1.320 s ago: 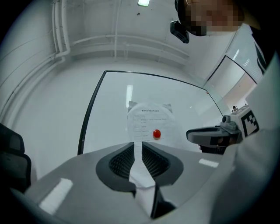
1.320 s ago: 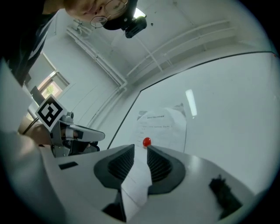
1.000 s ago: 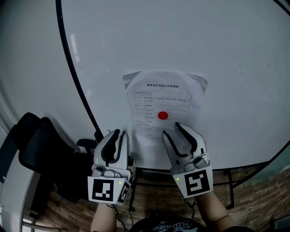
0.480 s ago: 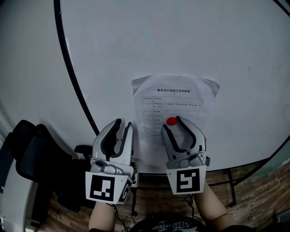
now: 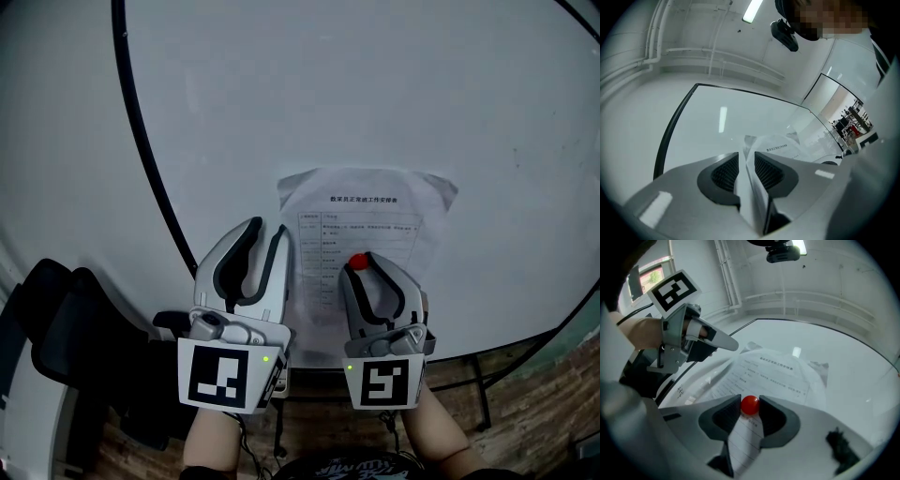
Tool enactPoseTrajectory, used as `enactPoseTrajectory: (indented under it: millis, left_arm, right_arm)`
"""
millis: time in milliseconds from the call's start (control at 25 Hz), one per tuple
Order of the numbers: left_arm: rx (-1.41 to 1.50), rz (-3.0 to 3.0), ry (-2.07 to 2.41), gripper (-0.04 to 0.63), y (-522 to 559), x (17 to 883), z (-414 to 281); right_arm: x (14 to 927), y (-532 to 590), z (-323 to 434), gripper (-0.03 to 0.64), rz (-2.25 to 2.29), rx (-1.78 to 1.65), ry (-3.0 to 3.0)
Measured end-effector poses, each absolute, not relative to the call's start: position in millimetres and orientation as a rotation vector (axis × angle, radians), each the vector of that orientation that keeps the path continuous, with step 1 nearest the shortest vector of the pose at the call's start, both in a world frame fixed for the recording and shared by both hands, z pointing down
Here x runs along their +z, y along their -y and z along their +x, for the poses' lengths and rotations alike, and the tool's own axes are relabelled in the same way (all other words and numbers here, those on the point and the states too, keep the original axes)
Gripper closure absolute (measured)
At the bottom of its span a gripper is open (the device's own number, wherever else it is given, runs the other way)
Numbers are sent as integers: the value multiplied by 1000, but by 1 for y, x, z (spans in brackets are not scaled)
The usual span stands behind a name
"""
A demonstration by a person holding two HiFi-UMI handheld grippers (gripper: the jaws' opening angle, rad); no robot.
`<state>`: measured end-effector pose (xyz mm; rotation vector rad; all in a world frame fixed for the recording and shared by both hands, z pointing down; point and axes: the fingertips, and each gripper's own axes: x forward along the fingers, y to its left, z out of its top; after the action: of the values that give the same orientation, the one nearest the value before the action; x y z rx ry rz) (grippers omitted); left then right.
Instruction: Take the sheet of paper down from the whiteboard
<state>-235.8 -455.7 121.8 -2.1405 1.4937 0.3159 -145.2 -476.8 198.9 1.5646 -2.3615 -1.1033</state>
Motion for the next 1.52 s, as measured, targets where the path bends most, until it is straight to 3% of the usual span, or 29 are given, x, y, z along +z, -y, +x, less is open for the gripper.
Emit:
enactPoseTrajectory:
  millis: [240, 640, 720, 840, 1520]
  left_arm:
    - [353, -2111, -1471, 451, 460, 97, -231]
    - [299, -2155, -1487, 442, 474, 87, -211]
    - [293, -2135, -1504, 475, 476, 86, -212]
    - [292, -2111, -1537, 586, 478, 85, -214]
    - [342, -2123, -1564, 588, 480, 78, -210]
  right_arm:
    - [200, 477, -145, 486, 1562, -1096, 2377]
    - [201, 477, -144, 486, 1546, -1101, 2386]
    - [201, 477, -144, 486, 1545, -1107, 2388]
    - [200, 477, -144, 486, 1541, -1125, 2385]
    - [197, 466, -134, 488, 1453, -1091, 2486]
